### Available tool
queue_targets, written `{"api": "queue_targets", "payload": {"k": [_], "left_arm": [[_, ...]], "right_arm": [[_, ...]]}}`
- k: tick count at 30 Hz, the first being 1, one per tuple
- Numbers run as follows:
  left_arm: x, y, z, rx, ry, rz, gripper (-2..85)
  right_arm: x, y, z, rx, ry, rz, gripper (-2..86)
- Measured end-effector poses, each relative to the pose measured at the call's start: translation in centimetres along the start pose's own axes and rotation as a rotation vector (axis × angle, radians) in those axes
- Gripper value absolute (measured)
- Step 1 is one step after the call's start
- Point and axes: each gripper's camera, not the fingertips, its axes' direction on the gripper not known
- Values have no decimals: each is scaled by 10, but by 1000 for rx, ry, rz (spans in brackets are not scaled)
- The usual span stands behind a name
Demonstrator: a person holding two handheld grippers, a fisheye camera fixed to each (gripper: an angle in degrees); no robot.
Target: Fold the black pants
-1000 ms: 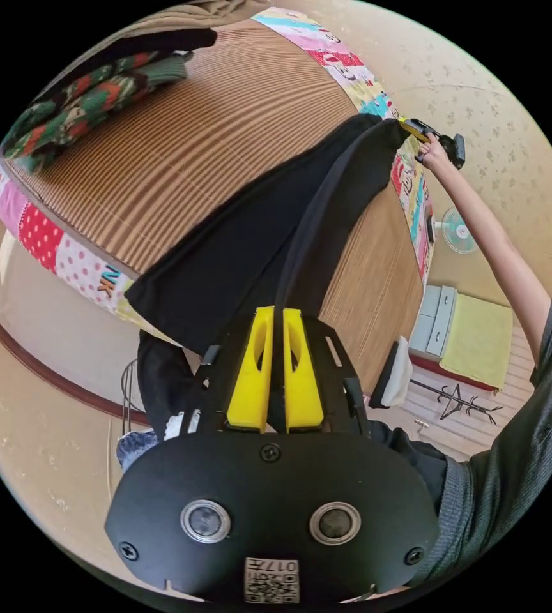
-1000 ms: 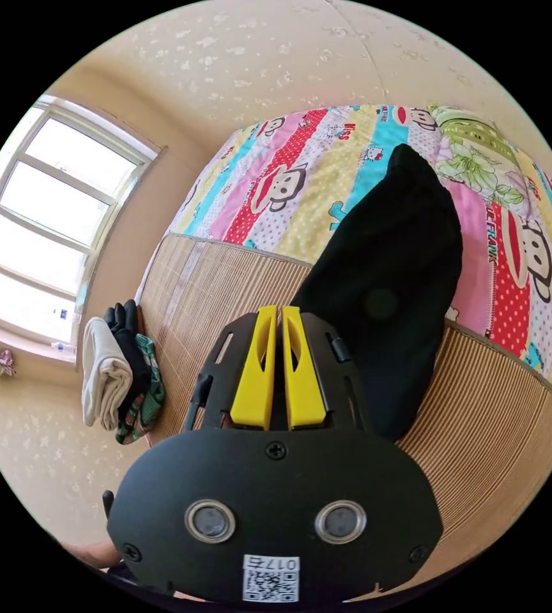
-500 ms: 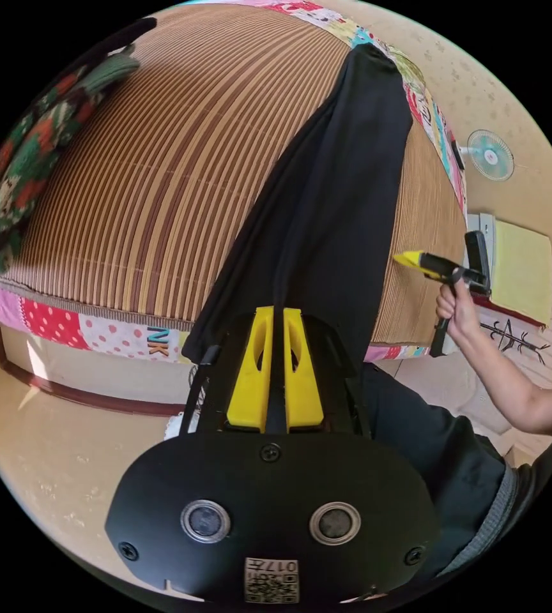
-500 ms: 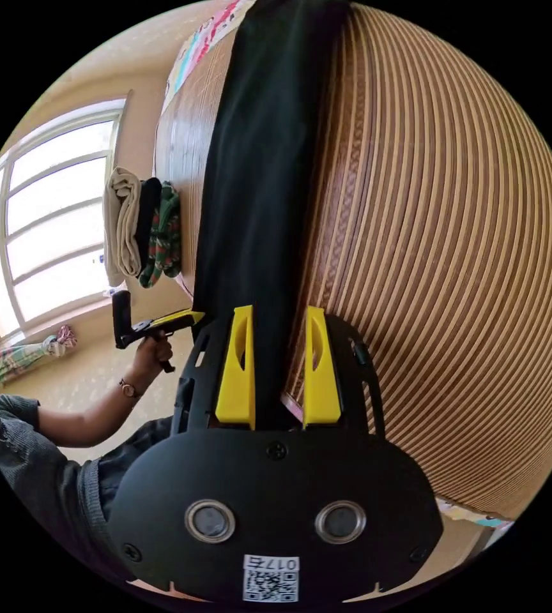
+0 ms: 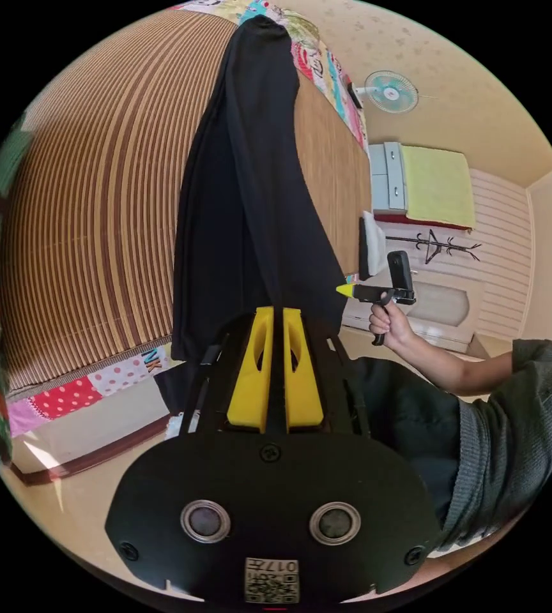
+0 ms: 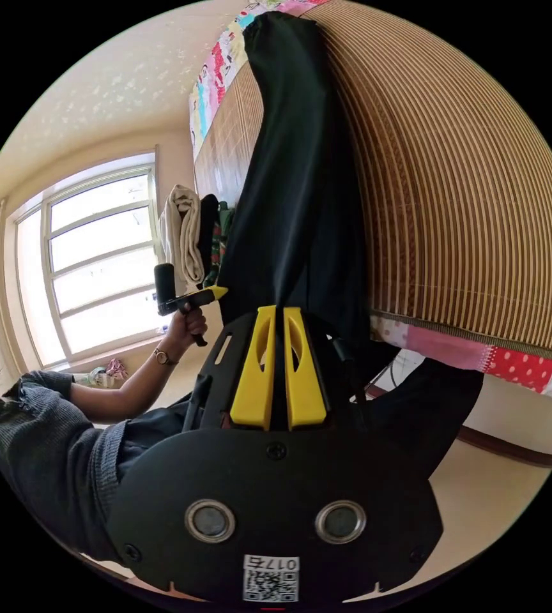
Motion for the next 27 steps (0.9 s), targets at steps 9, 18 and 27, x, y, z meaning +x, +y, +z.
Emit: {"api": "queue_targets", "payload": {"k": [9, 18, 27], "left_arm": [[-37, 7, -15, 67, -74, -94, 18], [-44, -4, 8, 51, -234, -186, 72], [-44, -50, 41, -68, -298, -118, 76]], "right_arm": [[65, -35, 65, -16, 158, 92, 31], [96, -49, 47, 73, 259, 151, 89], [124, -116, 83, -154, 257, 111, 53]]}}
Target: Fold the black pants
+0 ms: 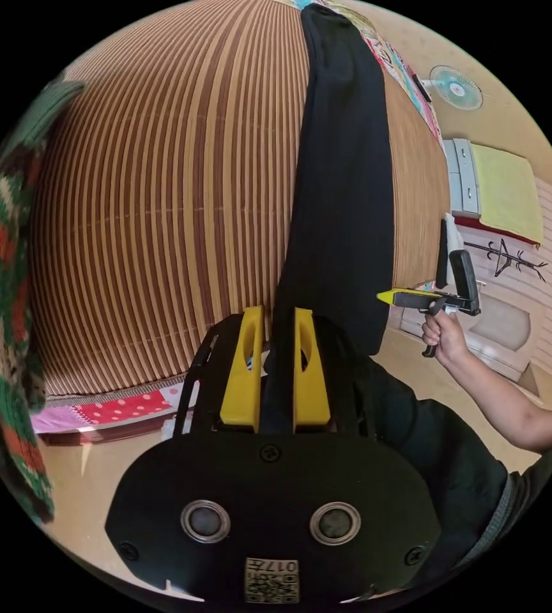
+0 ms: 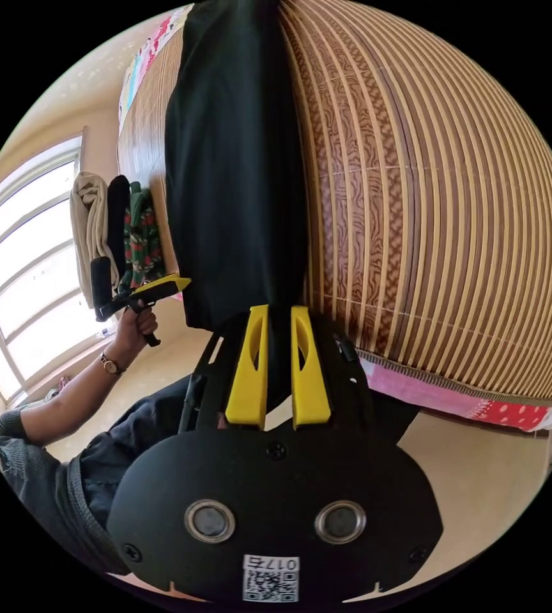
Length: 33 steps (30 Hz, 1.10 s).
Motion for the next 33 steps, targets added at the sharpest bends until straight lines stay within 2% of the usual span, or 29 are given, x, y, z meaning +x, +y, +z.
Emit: {"api": "queue_targets", "payload": {"k": [4, 7, 11, 13, 17, 19, 23, 26, 29, 32, 33], "left_arm": [[17, 8, 16, -90, 63, 32, 42], [43, 30, 27, -111, 62, 130, 37], [57, 36, 62, -331, 34, 98, 42], [54, 30, 52, -278, 8, 67, 48], [34, -11, 1, -21, 236, 64, 70], [25, -40, -11, 18, 242, 53, 85], [22, -109, -26, 72, 235, 106, 104], [28, -147, -22, 45, 265, 125, 104], [32, -166, -22, 75, 286, 95, 86], [33, -171, -14, 32, 277, 59, 53], [33, -170, -14, 30, 278, 55, 51]], "right_arm": [[-7, 26, -24, 41, 29, -92, 38], [7, 51, -21, -2, 124, -59, 37], [46, 67, -1, -111, 169, 58, 41], [57, 74, -27, 21, 96, 42, 53], [86, 57, -69, 199, -156, 15, 101], [104, 29, -85, 252, -263, -18, 117], [119, -25, -93, 235, -290, -41, 134], [119, -61, -88, 196, -332, -69, 131], [120, -77, -75, 174, -346, -53, 103], [129, -67, -65, 190, -349, 3, 52], [133, -57, -65, 214, -404, -24, 45]]}}
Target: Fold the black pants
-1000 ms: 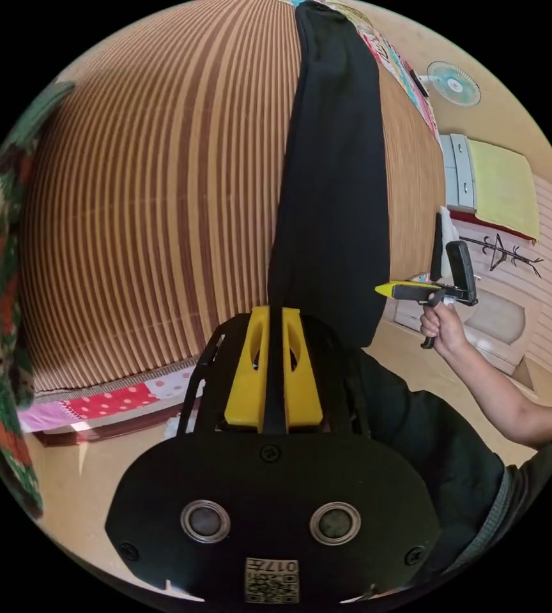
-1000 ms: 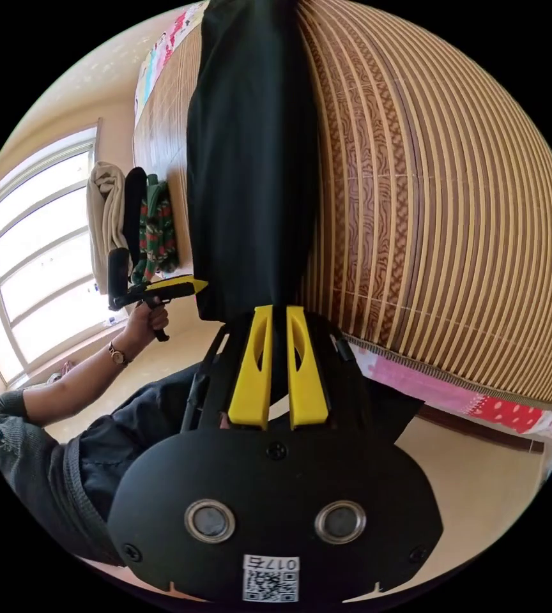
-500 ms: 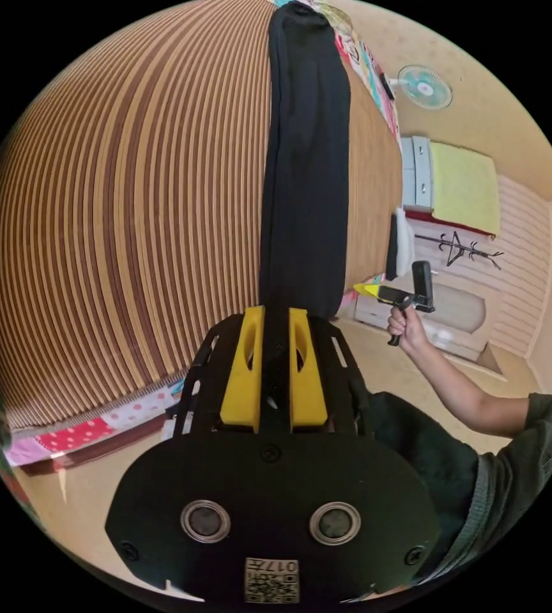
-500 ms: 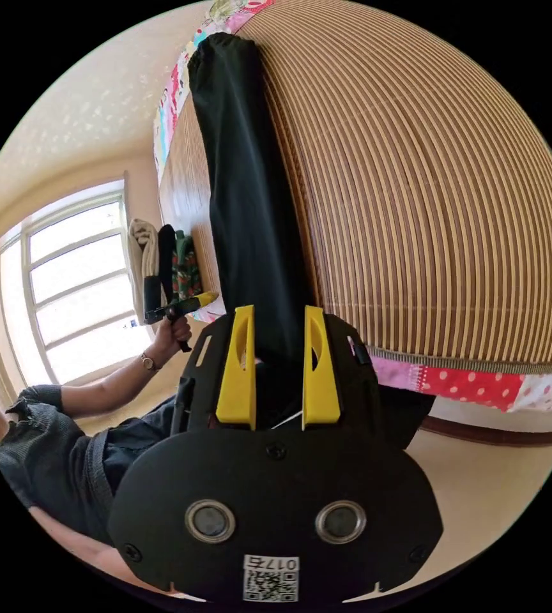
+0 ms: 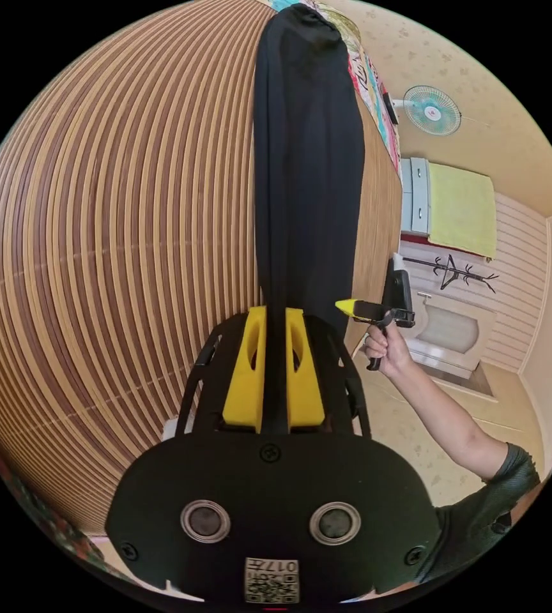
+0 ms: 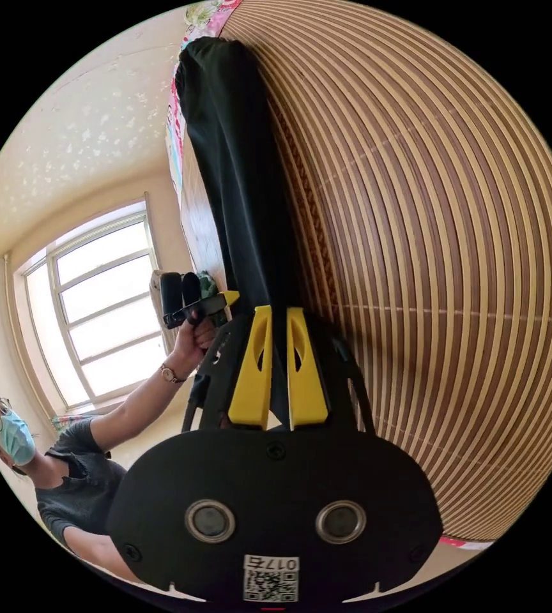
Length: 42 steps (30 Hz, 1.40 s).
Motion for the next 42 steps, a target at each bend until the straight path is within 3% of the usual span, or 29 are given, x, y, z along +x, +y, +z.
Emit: {"api": "queue_targets", "payload": {"k": [3, 9, 17, 25, 27, 29, 33, 38, 42], "left_arm": [[6, 19, -16, 33, 18, 41, 41], [34, 96, -73, 69, 377, 225, 39], [147, 241, -174, 115, 545, 514, 39], [296, 294, -292, 222, 600, 917, 40], [326, 295, -313, 245, 604, 1006, 41], [348, 279, -332, 268, 521, 981, 41], [341, 232, -338, 318, 343, 857, 41], [280, 135, -313, 270, 261, 562, 41], [234, 108, -279, 202, 132, 422, 41]], "right_arm": [[6, 34, -12, 42, -202, -61, 33], [-34, 130, -38, -10, -381, -293, 23], [-162, 268, -63, -118, -465, -703, 17], [-340, 338, -117, -89, -438, -1242, 14], [-365, 333, -124, -81, -381, -1288, 13], [-376, 320, -127, -44, -273, -1285, 13], [-358, 248, -111, 44, -16, -1075, 13], [-315, 159, -56, 57, 130, -872, 13], [-254, 118, 6, 1, 277, -661, 14]]}}
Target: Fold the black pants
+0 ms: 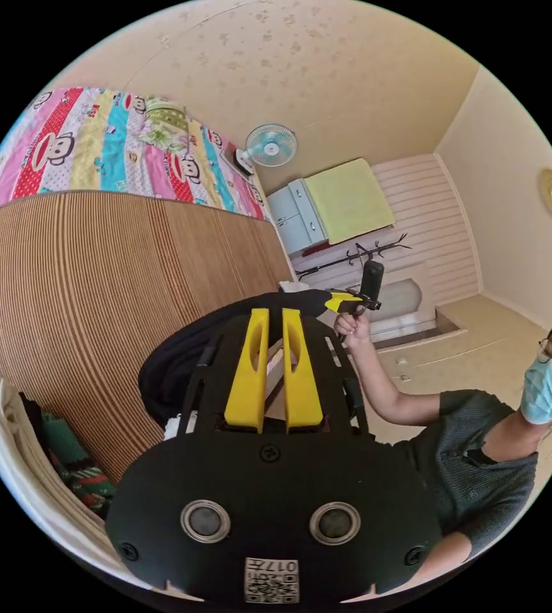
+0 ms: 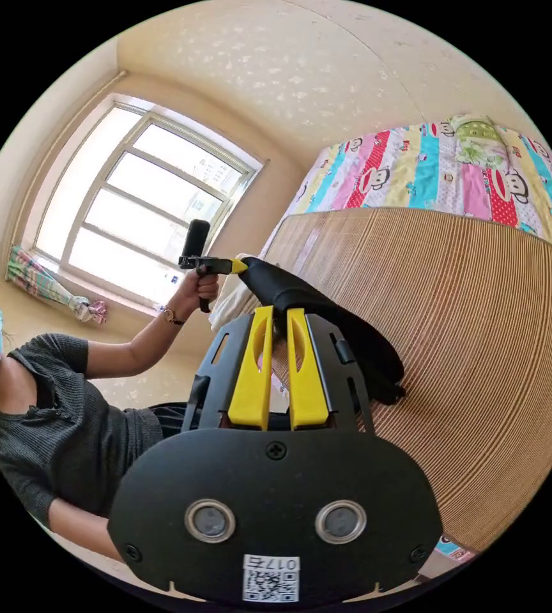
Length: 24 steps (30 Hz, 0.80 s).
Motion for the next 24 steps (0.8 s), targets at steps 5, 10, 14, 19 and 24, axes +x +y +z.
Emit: {"api": "queue_targets", "payload": {"k": [5, 10, 14, 19, 24], "left_arm": [[-49, 87, 69, -145, -27, -145, 41], [-105, 188, 135, -234, -7, -449, 56], [-132, 220, 152, -212, 54, -593, 86], [-149, 190, 129, -60, -86, -560, 128], [-189, 155, 132, -4, -90, -554, 150]], "right_arm": [[44, 73, 98, -210, 30, 133, 15], [125, 168, 169, -354, 23, 539, 17], [156, 174, 160, -258, -16, 634, 35], [200, 116, 161, -150, -100, 559, 145], [257, 73, 199, -188, -164, 555, 188]]}}
